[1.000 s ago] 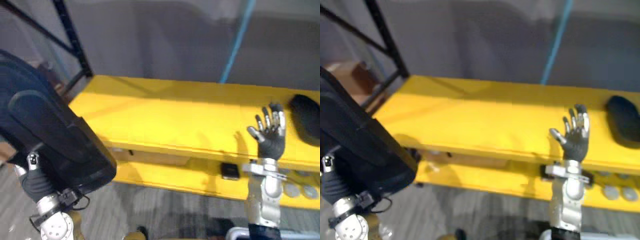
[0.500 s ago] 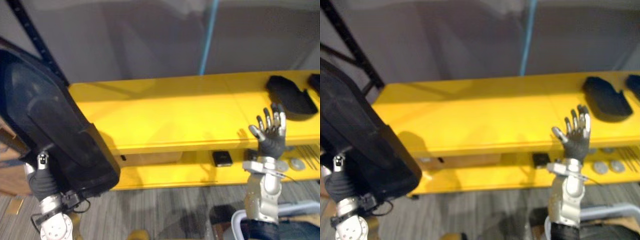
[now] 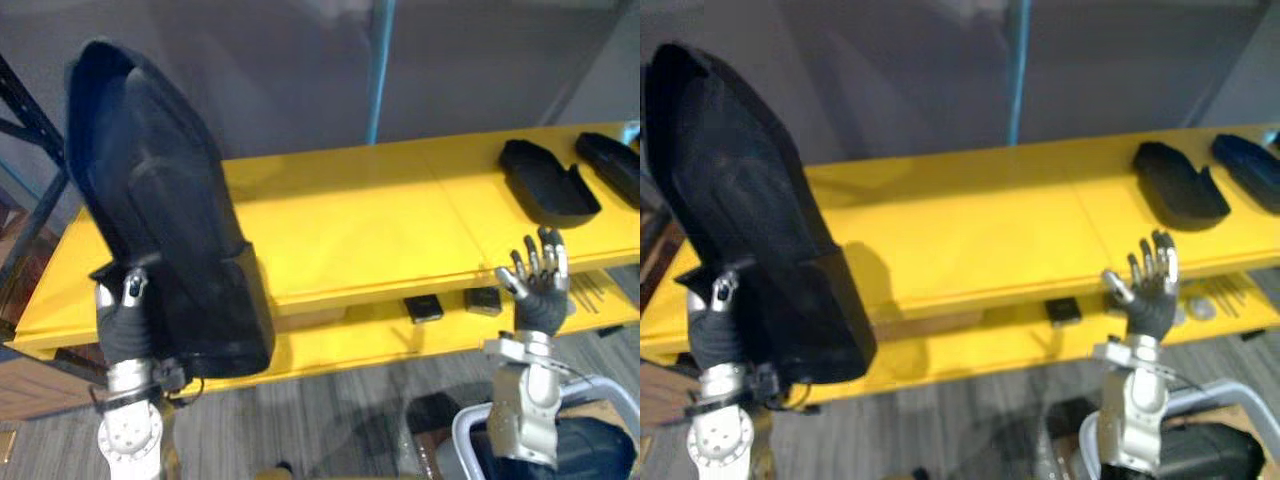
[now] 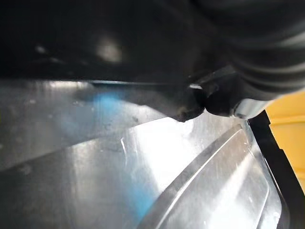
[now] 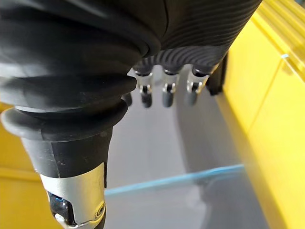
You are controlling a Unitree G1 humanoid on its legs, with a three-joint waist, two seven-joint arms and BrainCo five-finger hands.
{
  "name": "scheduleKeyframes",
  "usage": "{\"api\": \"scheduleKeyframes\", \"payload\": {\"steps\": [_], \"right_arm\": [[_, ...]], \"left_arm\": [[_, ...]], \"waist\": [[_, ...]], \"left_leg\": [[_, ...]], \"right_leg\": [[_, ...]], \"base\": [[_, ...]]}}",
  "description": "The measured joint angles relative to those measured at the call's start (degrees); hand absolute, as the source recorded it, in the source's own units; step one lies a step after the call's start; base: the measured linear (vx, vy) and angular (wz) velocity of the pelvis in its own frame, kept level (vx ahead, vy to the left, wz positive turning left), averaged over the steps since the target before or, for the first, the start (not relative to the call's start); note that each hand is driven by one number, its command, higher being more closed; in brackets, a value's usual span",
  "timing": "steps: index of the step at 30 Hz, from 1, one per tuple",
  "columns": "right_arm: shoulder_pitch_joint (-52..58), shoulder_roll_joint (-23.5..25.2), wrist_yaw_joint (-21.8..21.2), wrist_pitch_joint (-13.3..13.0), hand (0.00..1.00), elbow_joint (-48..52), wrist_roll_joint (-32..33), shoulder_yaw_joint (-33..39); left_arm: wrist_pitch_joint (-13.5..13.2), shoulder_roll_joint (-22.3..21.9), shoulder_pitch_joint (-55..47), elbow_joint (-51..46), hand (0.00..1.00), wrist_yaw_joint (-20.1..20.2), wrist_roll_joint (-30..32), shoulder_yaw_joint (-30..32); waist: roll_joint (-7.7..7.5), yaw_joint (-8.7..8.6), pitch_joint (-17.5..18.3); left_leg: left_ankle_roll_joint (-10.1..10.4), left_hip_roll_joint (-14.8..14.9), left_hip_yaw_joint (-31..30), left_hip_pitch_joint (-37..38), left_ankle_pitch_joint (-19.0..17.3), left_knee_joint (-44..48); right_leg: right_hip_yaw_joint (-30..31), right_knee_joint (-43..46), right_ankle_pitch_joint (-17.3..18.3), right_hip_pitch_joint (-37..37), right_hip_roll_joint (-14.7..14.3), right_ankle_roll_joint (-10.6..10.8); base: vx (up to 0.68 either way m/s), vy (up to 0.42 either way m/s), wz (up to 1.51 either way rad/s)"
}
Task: Walk over and take plastic housings, then place them on the shelf
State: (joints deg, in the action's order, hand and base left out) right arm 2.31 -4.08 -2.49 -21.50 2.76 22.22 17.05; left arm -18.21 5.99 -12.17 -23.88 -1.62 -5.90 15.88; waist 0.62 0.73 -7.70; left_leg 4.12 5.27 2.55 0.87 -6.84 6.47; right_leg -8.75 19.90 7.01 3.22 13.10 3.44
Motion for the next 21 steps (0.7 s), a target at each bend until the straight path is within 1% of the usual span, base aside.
{"api": "scheduleKeyframes", "payload": {"steps": [1,2,3,4,5,6,8,9,10,13,17,21], "right_arm": [[0.2,0.0,-0.1,0.0,0.0,0.7,0.0,0.1],[0.2,0.0,-0.3,0.0,0.0,1.9,0.0,0.1],[0.2,0.2,-0.7,0.0,0.0,3.3,0.0,0.0],[0.2,0.1,-1.1,-0.1,0.0,3.9,0.1,0.1],[0.3,-0.2,-1.4,-0.2,0.0,4.0,0.1,0.7],[0.2,-0.3,-1.4,-0.2,0.0,4.1,0.1,1.2],[0.4,-0.3,-1.4,-0.1,0.0,4.1,0.3,1.2],[0.7,-0.3,-1.4,0.0,0.0,4.5,0.6,1.2],[1.5,-0.1,-1.4,0.0,0.0,6.1,0.6,1.0],[2.5,0.6,-1.4,-0.1,0.0,9.0,0.6,0.7],[4.2,2.8,-1.3,0.0,0.0,9.2,0.5,0.5],[5.7,3.5,-1.3,0.2,0.0,9.2,0.6,-0.9]], "left_arm": [[0.3,0.4,1.2,1.5,1.0,0.0,-0.1,-0.2],[1.4,0.7,2.1,2.8,1.0,-0.1,-0.1,-0.2],[2.2,0.8,2.1,3.2,1.0,-0.5,-0.1,-0.4],[2.3,0.6,2.0,3.4,1.0,-0.5,-0.1,-0.4],[2.9,-0.5,1.1,3.8,1.0,-0.5,-0.1,-1.7],[3.0,-1.0,0.1,3.8,1.0,-0.4,0.0,-3.0],[3.5,-2.2,-0.8,3.1,1.0,-0.2,0.1,-3.7],[3.5,-3.2,-1.0,2.6,1.0,0.1,0.1,-3.8],[3.5,-4.3,-1.6,1.6,1.0,0.1,0.1,-3.9],[3.5,-4.5,-3.8,-0.1,1.0,0.1,0.1,-5.5],[3.5,-4.5,-4.2,-0.1,1.0,0.1,0.1,-7.0],[3.5,-4.5,-5.3,-0.1,1.0,0.1,0.1,-7.7]], "waist": [[0.03,-0.08,-0.1],[-0.46,-0.08,-0.3],[-1.88,-0.11,-0.6],[-2.62,-0.43,-0.8],[-2.01,-0.82,-0.8],[-0.91,-0.65,-0.7],[0.37,-0.48,-0.4],[0.62,-0.34,-0.2],[0.65,0.24,-0.2],[-0.07,0.49,1.4],[-1.34,0.64,3.5],[-1.28,0.64,4.2]], "left_leg": [[0.0,0.5,-0.3,0.0,0.0,-0.1],[0.1,0.7,-0.4,0.0,-0.1,-0.1],[0.7,0.0,-0.5,0.1,-0.4,0.2],[1.0,-0.6,-0.8,0.0,-0.7,0.5],[1.4,-0.3,-1.8,0.1,-0.9,0.7],[1.7,0.6,-1.8,0.1,-1.1,0.6],[2.4,1.6,-2.0,0.2,-0.9,-0.3],[2.5,2.0,-1.9,0.4,-0.9,-0.5],[2.7,2.4,-1.6,1.2,-0.9,-1.2],[2.8,2.7,-0.1,2.1,-0.9,-2.2],[2.8,2.4,1.1,2.3,-0.8,-2.6],[2.8,1.9,2.6,3.3,-0.8,-3.0]], "right_leg": [[1.3,-3.0,1.0,-0.1,-1.6,0.0],[1.7,-7.4,0.8,-0.1,-3.2,0.0],[2.0,-11.4,-1.4,-0.3,-4.4,-0.5],[3.2,-11.7,-4.2,-0.5,-4.5,1.5],[2.2,-11.7,-4.2,-1.3,-4.7,2.8],[2.0,-12.0,-4.1,-1.4,-5.5,2.5],[0.9,-13.9,-4.7,-2.4,-6.5,2.1],[0.8,-14.8,-5.0,-3.1,-7.0,2.0],[0.8,-15.7,-5.1,-4.1,-7.5,1.8],[0.9,-17.5,-5.5,-5.2,-7.8,1.8],[1.0,-18.3,-5.6,-5.4,-7.2,2.0],[1.6,-18.4,-5.8,-5.5,-6.6,2.3]], "base": [[-0.06,-0.038,0.13],[-0.12,-0.128,0.14],[-0.14,-0.185,0.2],[-0.06,-0.179,0.36],[0.02,-0.143,0.28],[0.05,-0.111,0.18],[0.06,-0.095,0.07],[0.09,-0.081,0.05],[0.09,-0.055,0.02],[0.1,-0.02,-0.05],[0.06,0.021,-0.04],[0.01,0.034,-0.1]]}}
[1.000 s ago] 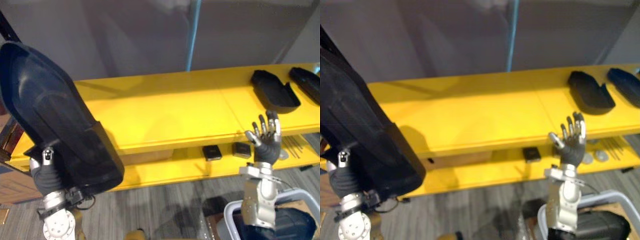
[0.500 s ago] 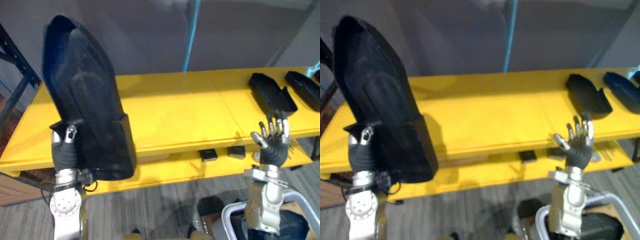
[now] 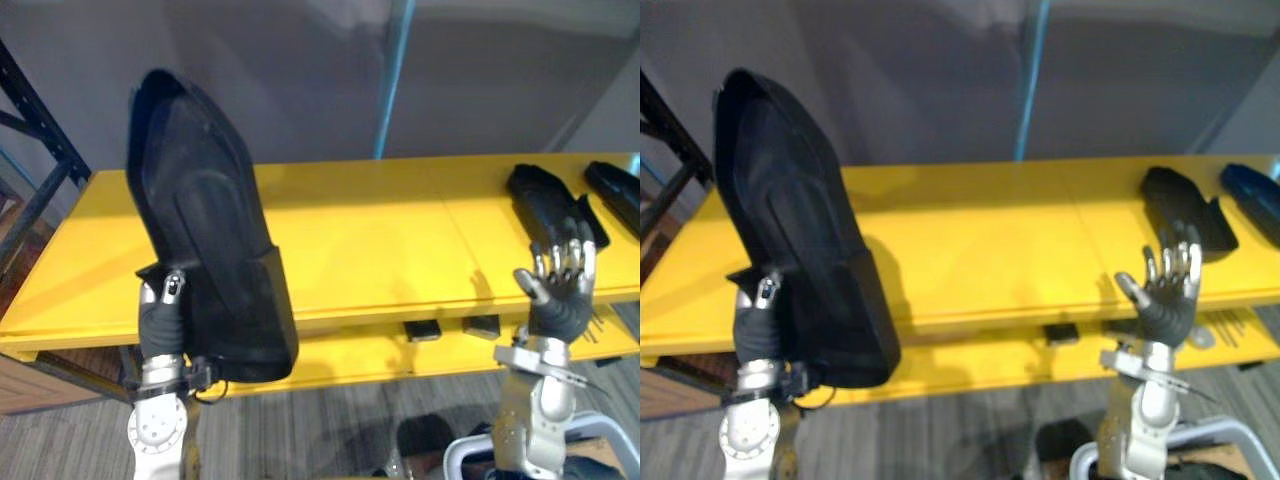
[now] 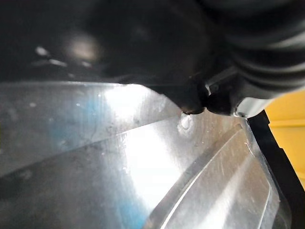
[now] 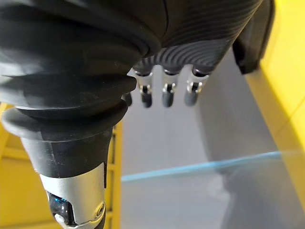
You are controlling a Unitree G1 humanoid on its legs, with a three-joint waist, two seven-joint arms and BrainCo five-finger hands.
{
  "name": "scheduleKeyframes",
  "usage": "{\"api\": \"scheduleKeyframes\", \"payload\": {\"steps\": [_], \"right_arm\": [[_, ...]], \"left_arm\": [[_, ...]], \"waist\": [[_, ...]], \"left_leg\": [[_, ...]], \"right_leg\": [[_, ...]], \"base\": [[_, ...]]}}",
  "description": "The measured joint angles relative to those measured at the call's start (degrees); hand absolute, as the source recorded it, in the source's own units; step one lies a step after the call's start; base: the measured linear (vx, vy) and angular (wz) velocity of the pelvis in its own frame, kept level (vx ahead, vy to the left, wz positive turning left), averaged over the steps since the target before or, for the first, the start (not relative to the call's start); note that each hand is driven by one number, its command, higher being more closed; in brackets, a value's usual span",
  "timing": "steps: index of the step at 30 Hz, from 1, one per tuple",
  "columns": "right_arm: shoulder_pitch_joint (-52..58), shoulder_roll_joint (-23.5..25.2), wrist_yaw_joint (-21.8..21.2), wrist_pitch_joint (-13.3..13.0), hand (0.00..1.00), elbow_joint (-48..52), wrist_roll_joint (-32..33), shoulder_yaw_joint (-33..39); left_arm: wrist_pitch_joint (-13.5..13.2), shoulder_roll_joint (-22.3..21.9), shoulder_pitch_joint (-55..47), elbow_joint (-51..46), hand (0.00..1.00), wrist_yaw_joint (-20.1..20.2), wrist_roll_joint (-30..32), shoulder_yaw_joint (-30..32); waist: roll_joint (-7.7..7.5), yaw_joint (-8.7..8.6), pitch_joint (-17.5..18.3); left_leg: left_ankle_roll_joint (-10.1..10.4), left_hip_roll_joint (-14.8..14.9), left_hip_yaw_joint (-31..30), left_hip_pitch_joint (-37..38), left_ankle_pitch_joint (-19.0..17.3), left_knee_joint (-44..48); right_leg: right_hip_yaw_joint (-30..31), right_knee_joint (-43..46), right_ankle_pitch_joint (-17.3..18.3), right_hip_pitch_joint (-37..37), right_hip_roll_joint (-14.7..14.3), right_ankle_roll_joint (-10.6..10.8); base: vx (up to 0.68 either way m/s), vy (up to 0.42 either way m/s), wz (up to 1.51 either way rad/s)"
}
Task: Walk over and take plastic housings, then place them on the shelf
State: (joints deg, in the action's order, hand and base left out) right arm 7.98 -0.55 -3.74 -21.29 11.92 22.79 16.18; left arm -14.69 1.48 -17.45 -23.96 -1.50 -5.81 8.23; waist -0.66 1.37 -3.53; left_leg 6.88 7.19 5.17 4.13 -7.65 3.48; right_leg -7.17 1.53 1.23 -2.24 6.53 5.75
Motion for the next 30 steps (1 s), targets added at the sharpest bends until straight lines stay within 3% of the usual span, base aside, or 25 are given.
{"api": "scheduleKeyframes", "payload": {"steps": [12,15,20,25,30], "right_arm": [[2.1,1.2,0.0,0.3,0.0,0.0,0.2,-0.1],[2.1,1.1,0.1,0.4,0.0,0.0,0.2,-0.1],[2.1,1.0,0.0,2.4,0.0,0.0,1.3,-0.1],[2.9,0.4,-1.4,4.4,0.0,0.0,2.0,-0.2],[3.5,-3.2,-5.6,7.7,0.0,0.0,2.5,0.0]], "left_arm": [[0.0,0.8,1.2,0.5,1.0,0.3,2.2,-0.6],[1.2,2.5,3.8,0.6,1.0,0.0,2.3,-1.5],[6.3,5.7,11.0,5.9,1.0,-1.2,4.0,-2.2],[14.8,10.5,21.1,20.6,1.0,-6.0,6.4,-2.3],[21.0,14.1,30.3,35.8,1.0,-10.4,5.7,-1.6]], "waist": [[1.74,-0.69,1.6],[1.9,-0.85,1.7],[2.21,-2.15,1.8],[2.42,-4.13,1.7],[4.2,-6.01,0.3]], "left_leg": [[-0.1,0.2,3.5,1.2,0.1,-0.8],[0.0,0.3,4.4,1.5,0.2,-0.8],[0.1,0.4,6.3,2.5,0.2,-1.0],[0.1,0.3,8.4,3.2,0.2,-1.1],[0.1,0.0,12.8,3.7,0.2,-1.2]], "right_leg": [[3.0,-1.4,-1.9,0.2,-1.1,-0.3],[4.1,-2.2,-2.6,0.3,-1.4,-0.3],[5.8,-2.2,-2.9,0.5,-1.7,-0.2],[7.8,-2.0,-3.4,1.3,-1.8,-0.1],[11.9,-0.3,-3.6,4.2,-2.1,0.0]], "base": [[-0.04,-0.002,-0.14],[-0.01,-0.01,-0.19],[0.0,0.006,-0.17],[-0.02,0.012,-0.23],[-0.04,0.021,-0.37]]}}
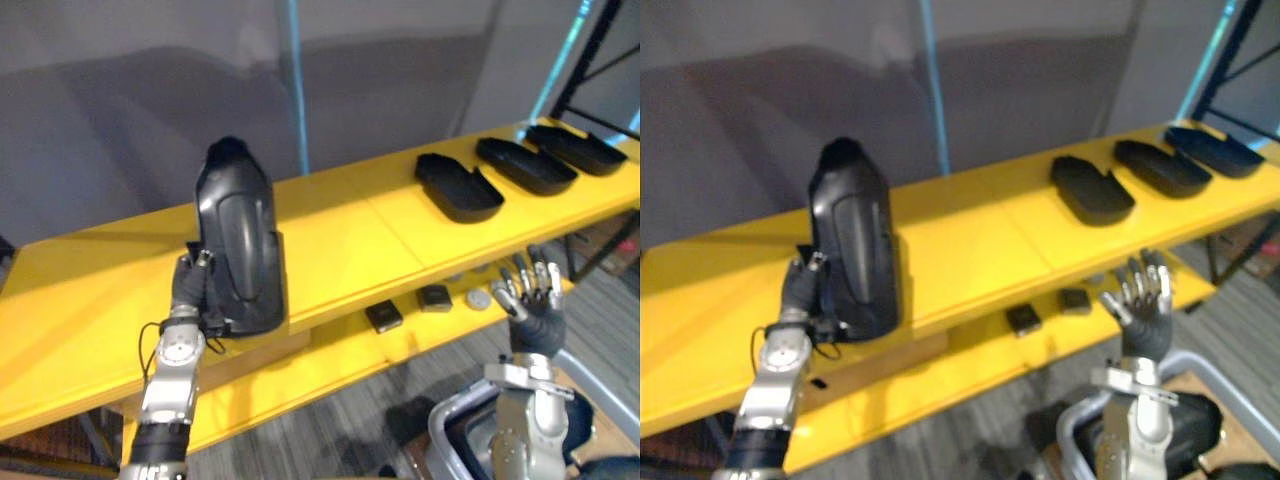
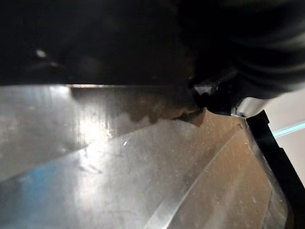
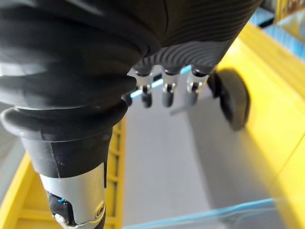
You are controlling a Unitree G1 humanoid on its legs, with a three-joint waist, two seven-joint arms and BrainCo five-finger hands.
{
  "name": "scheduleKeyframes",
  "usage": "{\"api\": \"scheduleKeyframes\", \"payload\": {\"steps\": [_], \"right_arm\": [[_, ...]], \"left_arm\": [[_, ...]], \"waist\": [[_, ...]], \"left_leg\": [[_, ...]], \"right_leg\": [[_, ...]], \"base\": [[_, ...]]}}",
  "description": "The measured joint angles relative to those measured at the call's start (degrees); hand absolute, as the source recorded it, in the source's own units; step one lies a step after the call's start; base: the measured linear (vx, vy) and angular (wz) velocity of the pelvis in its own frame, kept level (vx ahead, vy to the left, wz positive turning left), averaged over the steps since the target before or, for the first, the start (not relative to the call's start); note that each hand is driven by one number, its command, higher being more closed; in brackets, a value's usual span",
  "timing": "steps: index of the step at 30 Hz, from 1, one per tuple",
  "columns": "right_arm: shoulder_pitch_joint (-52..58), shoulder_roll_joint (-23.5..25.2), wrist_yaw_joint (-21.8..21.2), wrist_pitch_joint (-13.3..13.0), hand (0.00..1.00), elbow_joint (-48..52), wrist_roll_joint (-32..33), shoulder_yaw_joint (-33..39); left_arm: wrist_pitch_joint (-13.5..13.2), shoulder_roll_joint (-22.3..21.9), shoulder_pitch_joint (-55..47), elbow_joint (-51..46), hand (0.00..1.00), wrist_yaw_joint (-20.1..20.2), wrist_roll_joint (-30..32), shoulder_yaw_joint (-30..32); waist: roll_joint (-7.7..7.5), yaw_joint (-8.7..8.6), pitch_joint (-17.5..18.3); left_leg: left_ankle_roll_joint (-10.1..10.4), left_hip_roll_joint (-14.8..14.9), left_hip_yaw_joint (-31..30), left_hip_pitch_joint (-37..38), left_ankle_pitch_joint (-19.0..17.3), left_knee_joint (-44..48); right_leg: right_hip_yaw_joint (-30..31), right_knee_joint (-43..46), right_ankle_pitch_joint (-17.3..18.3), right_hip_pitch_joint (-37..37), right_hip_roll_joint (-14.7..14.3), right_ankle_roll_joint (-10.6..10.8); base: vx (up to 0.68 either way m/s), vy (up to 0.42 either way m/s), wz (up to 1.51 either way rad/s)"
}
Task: Walk over and take plastic housings, then place them on the shelf
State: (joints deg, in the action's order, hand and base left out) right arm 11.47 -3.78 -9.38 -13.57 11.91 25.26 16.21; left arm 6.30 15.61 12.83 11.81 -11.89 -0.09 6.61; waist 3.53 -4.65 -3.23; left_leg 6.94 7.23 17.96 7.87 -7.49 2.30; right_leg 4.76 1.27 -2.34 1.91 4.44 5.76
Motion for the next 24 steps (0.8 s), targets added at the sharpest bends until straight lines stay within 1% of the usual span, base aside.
{"api": "scheduleKeyframes", "payload": {"steps": [1,3,4,5,6,7,9,10,11,12,14,16,18,19,20,22,24], "right_arm": [[0.0,-0.6,-0.5,0.2,0.0,0.0,0.0,0.0],[-0.2,-2.9,-2.1,0.4,0.0,0.0,-0.1,0.0],[-0.3,-3.5,-2.3,0.4,0.0,0.0,-0.1,0.0],[-0.7,-4.8,-2.4,0.5,0.0,0.0,0.0,0.1],[-0.8,-5.9,-2.6,0.9,0.0,0.0,0.0,0.3],[-0.8,-6.3,-2.8,1.1,0.0,0.0,0.0,0.6],[-0.8,-7.5,-3.1,1.2,0.0,0.0,1.0,0.8],[-0.8,-7.7,-3.1,1.2,0.0,0.0,1.0,0.8],[-0.8,-8.1,-3.2,1.3,0.0,0.1,1.1,0.8],[-0.7,-8.2,-3.3,1.5,0.0,0.4,1.1,0.8],[-0.4,-8.6,-3.3,1.6,0.0,1.3,1.1,0.6],[-0.2,-9.8,-3.3,2.3,0.0,1.3,1.2,-0.5],[-0.4,-10.0,-3.2,2.3,0.0,1.4,1.2,-1.2],[-0.4,-10.5,-3.2,2.3,0.0,1.5,1.2,-1.9],[-0.3,-10.8,-3.1,2.3,0.0,1.7,1.3,-2.3],[0.3,-11.4,-3.0,2.5,0.0,2.7,1.6,-3.0],[0.2,-11.6,-2.4,2.6,0.0,3.7,2.2,-4.1]], "left_arm": [[0.2,0.0,1.1,1.4,1.0,-0.6,0.0,0.1],[2.0,0.4,5.7,6.0,1.0,-2.0,-0.1,0.6],[2.3,0.4,6.9,7.1,1.0,-2.5,-0.1,1.2],[3.0,0.9,9.8,9.5,1.0,-3.7,-0.5,2.2],[4.3,2.6,12.5,11.5,1.0,-4.1,-2.7,2.3],[4.9,3.5,13.8,12.3,1.0,-4.2,-4.2,2.4],[6.8,6.2,17.6,14.2,1.0,-4.8,-9.1,4.2],[7.1,6.6,18.2,14.7,1.0,-4.9,-9.7,4.9],[8.0,6.9,19.4,15.9,1.0,-5.0,-10.9,6.9],[8.9,7.5,20.4,17.2,1.0,-5.2,-11.6,8.2],[9.3,8.7,21.8,19.6,1.0,-5.3,-13.6,8.6],[10.8,10.4,24.4,23.4,1.0,-5.3,-15.9,8.8],[11.8,11.3,25.3,25.3,1.0,-5.3,-16.0,9.5],[12.8,11.3,25.5,26.0,1.0,-5.1,-17.2,10.9],[13.3,11.3,25.5,26.3,1.0,-4.9,-17.7,11.4],[13.5,11.7,26.3,26.4,1.0,-4.7,-17.7,12.5],[13.8,13.6,28.3,28.2,1.0,-3.8,-19.9,13.7]], "waist": [[0.4,-0.1,-0.3],[1.75,-1.29,-1.2],[2.05,-1.7,-1.5],[2.72,-2.31,-2.4],[3.15,-2.84,-3.2],[3.24,-3.01,-3.6],[3.19,-4.38,-5.5],[3.18,-4.73,-5.8],[3.23,-5.4,-6.4],[3.15,-5.62,-6.9],[3.3,-5.93,-7.6],[2.65,-6.84,-8.4],[1.97,-6.95,-10.0],[1.61,-7.14,-11.1],[1.55,-7.21,-11.4],[1.61,-7.13,-11.7],[1.14,-7.25,-13.3]], "left_leg": [[0.0,0.0,0.4,-0.1,0.0,0.0],[-0.3,-0.5,0.8,-1.3,0.2,0.1],[-0.5,-0.6,1.1,-1.7,0.3,0.1],[-0.9,-0.9,1.6,-2.3,0.7,0.0],[-1.1,-1.0,1.7,-3.0,1.1,0.0],[-1.2,-1.2,2.1,-3.4,1.4,-0.1],[-1.8,-1.8,3.3,-4.0,2.7,-0.3],[-1.7,-1.8,3.4,-4.0,2.9,-0.3],[-1.8,-1.8,3.9,-4.0,3.3,-0.3],[-2.3,-1.9,4.9,-4.0,3.8,-0.3],[-2.1,-1.9,5.0,-4.4,4.0,-0.3],[-2.3,-2.0,5.3,-6.1,4.8,-0.1],[-2.2,-1.9,6.5,-6.1,4.8,0.0],[-2.2,-1.9,6.6,-6.3,4.8,0.2],[-2.2,-1.9,6.9,-6.5,4.8,0.3],[-2.2,-2.0,7.5,-8.1,4.8,0.5],[-2.2,-1.9,7.6,-8.2,4.8,0.7]], "right_leg": [[0.4,0.3,0.0,0.4,0.0,0.0],[0.9,2.0,0.6,2.7,0.2,0.2],[1.4,2.7,0.7,3.7,0.3,0.3],[2.0,3.7,0.9,5.3,0.4,0.4],[2.4,4.7,1.0,6.6,0.5,0.4],[3.0,5.2,1.0,7.5,0.4,0.5],[3.7,6.2,1.0,9.0,0.6,0.4],[3.8,6.2,1.0,9.0,0.5,0.4],[4.1,6.2,1.0,9.2,0.4,0.4],[4.7,6.2,0.9,9.5,0.3,0.3],[5.1,6.2,0.8,10.1,0.4,0.2],[5.2,6.2,0.6,11.7,0.5,-0.3],[5.8,6.2,0.2,12.1,0.4,-0.4],[6.1,6.2,0.1,12.3,0.4,-0.4],[6.2,6.2,0.0,12.6,0.5,-0.5],[6.3,6.2,-0.5,14.2,0.6,-0.3],[6.4,6.2,-0.8,14.3,0.6,-0.3]], "base": [[-0.06,0.02,-0.3],[-0.05,0.017,-0.13],[-0.05,0.013,-0.18],[-0.06,0.002,-0.17],[-0.06,-0.004,-0.18],[-0.06,0.003,-0.19],[-0.05,-0.003,-0.14],[-0.04,-0.025,-0.06],[-0.03,-0.022,-0.15],[-0.03,-0.027,-0.19],[-0.03,-0.033,-0.1],[-0.06,-0.03,0.0],[-0.06,-0.011,-0.13],[-0.07,-0.007,-0.13],[-0.06,0.0,-0.07],[-0.04,0.004,-0.01],[-0.05,-0.007,0.01]]}}
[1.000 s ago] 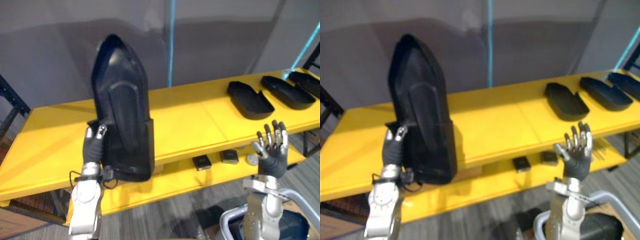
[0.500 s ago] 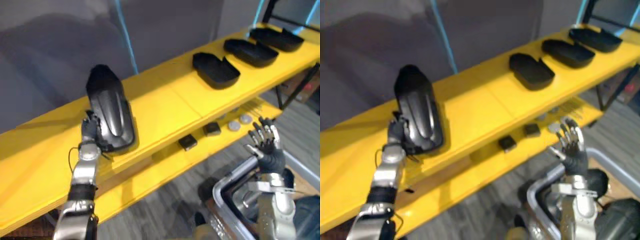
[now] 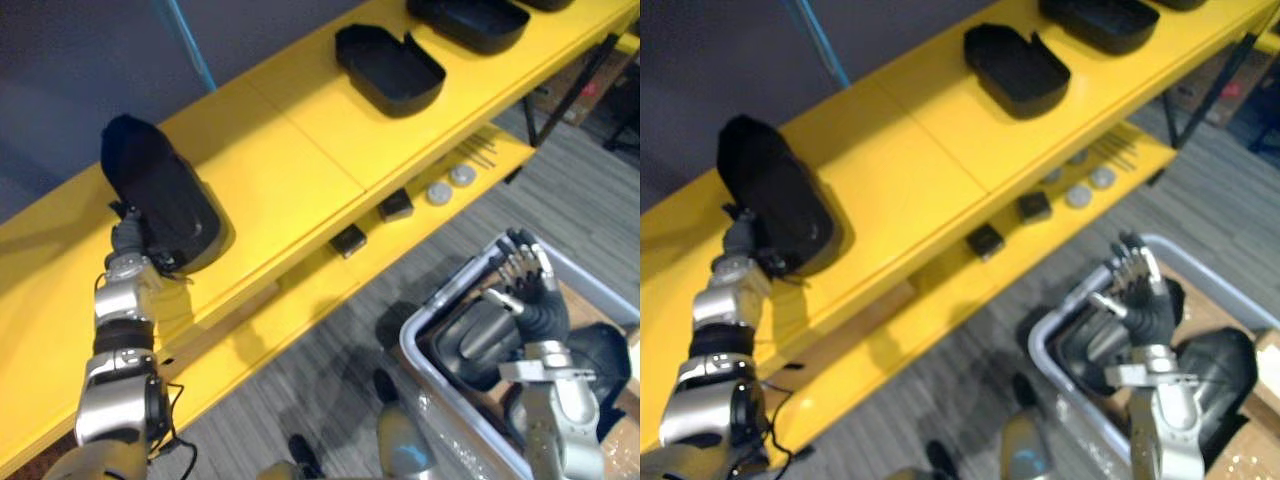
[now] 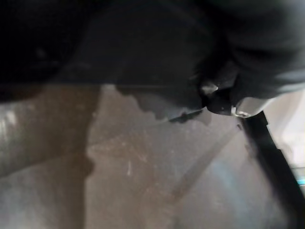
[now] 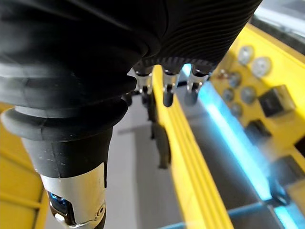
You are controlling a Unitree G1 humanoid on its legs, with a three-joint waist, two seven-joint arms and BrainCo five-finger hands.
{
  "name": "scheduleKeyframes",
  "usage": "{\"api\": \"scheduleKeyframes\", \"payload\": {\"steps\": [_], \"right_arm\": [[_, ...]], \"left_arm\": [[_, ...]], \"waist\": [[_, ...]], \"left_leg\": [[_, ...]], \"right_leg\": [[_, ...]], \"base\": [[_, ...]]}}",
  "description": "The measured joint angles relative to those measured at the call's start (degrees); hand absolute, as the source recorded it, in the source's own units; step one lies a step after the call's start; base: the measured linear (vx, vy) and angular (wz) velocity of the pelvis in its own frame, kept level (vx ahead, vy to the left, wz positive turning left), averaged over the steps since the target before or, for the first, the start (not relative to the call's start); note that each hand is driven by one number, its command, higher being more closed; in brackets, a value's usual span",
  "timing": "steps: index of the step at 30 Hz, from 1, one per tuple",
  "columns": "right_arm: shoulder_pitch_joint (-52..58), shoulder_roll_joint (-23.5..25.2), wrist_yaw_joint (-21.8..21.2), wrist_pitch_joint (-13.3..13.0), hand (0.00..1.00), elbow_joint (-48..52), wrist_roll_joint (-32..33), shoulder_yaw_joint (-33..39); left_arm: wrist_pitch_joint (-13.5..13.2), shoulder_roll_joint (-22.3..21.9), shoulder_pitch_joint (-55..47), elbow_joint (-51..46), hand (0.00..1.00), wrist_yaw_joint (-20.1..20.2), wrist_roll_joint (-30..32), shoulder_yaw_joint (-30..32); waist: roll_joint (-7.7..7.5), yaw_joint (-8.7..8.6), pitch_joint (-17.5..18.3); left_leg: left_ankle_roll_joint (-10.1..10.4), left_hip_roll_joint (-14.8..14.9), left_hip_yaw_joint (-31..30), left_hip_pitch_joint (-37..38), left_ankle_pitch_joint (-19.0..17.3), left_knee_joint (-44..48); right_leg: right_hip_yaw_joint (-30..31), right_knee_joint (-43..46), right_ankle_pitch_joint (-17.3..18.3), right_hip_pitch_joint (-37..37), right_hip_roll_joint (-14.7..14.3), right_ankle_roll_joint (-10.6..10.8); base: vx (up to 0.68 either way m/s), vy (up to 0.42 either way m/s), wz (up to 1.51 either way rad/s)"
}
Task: Walk over and take plastic housings, then place them on the shelf
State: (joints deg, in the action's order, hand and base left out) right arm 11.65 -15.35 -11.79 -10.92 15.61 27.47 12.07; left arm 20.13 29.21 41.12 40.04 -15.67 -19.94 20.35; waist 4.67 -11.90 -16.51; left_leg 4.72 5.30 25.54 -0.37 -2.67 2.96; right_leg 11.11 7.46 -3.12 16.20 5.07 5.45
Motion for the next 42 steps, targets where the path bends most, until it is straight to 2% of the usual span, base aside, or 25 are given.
{"api": "scheduleKeyframes", "payload": {"steps": [3,4,11,19,28,32,34,37,39,42], "right_arm": [[0.3,-0.6,1.1,0.0,0.0,0.2,1.2,-0.7],[0.5,-0.7,1.7,0.0,0.0,0.5,1.2,-0.9],[2.1,-1.0,3.0,0.0,0.0,1.9,3.5,-1.6],[3.7,-1.1,2.5,-0.5,0.0,1.9,3.9,-3.4],[5.1,-0.1,0.1,-0.6,0.0,1.7,4.0,-5.2],[6.2,0.5,-1.0,-0.7,0.0,1.2,4.0,-5.4],[6.5,0.8,-1.2,-1.5,0.0,0.6,4.0,-5.4],[7.2,1.8,-2.1,-3.4,0.0,-0.3,4.0,-5.4],[7.1,2.4,-2.1,-4.1,0.0,-0.3,4.4,-5.3],[7.1,4.1,-1.4,-4.1,0.0,-0.3,7.6,-4.7]], "left_arm": [[-0.4,0.3,0.6,0.0,1.0,1.2,-0.4,1.0],[-0.6,0.5,1.0,0.0,0.0,1.2,-0.4,1.0],[-1.2,2.8,4.5,1.8,0.0,0.9,0.3,-1.4],[0.4,4.3,6.0,2.0,0.0,1.7,3.2,-5.7],[1.1,6.0,5.8,1.6,0.0,4.9,5.3,-6.0],[-0.9,8.7,4.8,-1.5,0.0,5.7,7.7,-8.1],[-1.6,8.8,3.5,-3.1,0.0,5.4,9.1,-8.1],[-3.7,8.8,0.1,-7.2,0.0,3.1,9.7,-8.0],[-6.2,8.8,-2.9,-12.0,0.0,1.4,9.2,-7.9],[-10.7,8.0,-11.1,-19.8,0.0,-2.7,8.7,-7.2]], "waist": [[-0.64,0.25,-0.5],[-0.78,0.28,-0.6],[-2.14,0.33,-1.9],[-2.19,0.38,-1.9],[-2.18,0.71,-1.8],[-1.94,0.65,-0.7],[-1.53,0.7,0.6],[-0.68,1.01,4.3],[-0.56,1.26,4.9],[-0.37,1.58,8.0]], "left_leg": [[0.0,0.0,0.0,-1.1,0.0,1.0],[0.0,0.0,0.0,-1.6,-0.1,1.2],[0.2,0.6,0.2,-2.0,-2.2,2.1],[0.1,1.3,-0.1,-1.7,-3.2,3.8],[0.4,1.7,-0.3,1.9,-3.6,3.6],[0.5,1.9,-1.0,2.8,-3.8,3.4],[0.6,2.0,-1.3,3.4,-3.8,3.2],[0.7,2.0,-1.6,3.6,-3.6,2.3],[0.9,2.0,-1.9,5.2,-3.4,1.2],[1.0,1.7,-4.0,5.9,-2.6,-0.6]], "right_leg": [[-0.1,-0.1,0.0,0.5,0.2,0.0],[-0.3,0.0,0.0,0.8,0.3,0.1],[-0.4,-0.1,-0.7,0.8,0.0,0.4],[-1.4,-0.7,-1.3,-0.9,0.4,0.8],[-2.1,-1.1,-0.8,-5.0,0.1,0.6],[-3.0,-2.3,-0.7,-6.9,0.1,0.6],[-3.3,-3.3,-0.8,-8.0,0.1,0.6],[-3.7,-4.1,-1.2,-8.4,-0.1,0.6],[-4.3,-4.8,-1.2,-10.3,-0.1,0.6],[-6.4,-6.7,-1.2,-12.3,-0.1,0.6]], "base": [[-0.04,0.0,0.05],[-0.02,-0.005,0.04],[-0.01,0.001,0.01],[0.04,0.01,0.04],[0.0,0.0,0.0],[-0.01,-0.01,0.09],[0.03,-0.011,0.08],[0.09,0.006,0.05],[0.07,0.006,0.1],[0.05,-0.035,0.31]]}}
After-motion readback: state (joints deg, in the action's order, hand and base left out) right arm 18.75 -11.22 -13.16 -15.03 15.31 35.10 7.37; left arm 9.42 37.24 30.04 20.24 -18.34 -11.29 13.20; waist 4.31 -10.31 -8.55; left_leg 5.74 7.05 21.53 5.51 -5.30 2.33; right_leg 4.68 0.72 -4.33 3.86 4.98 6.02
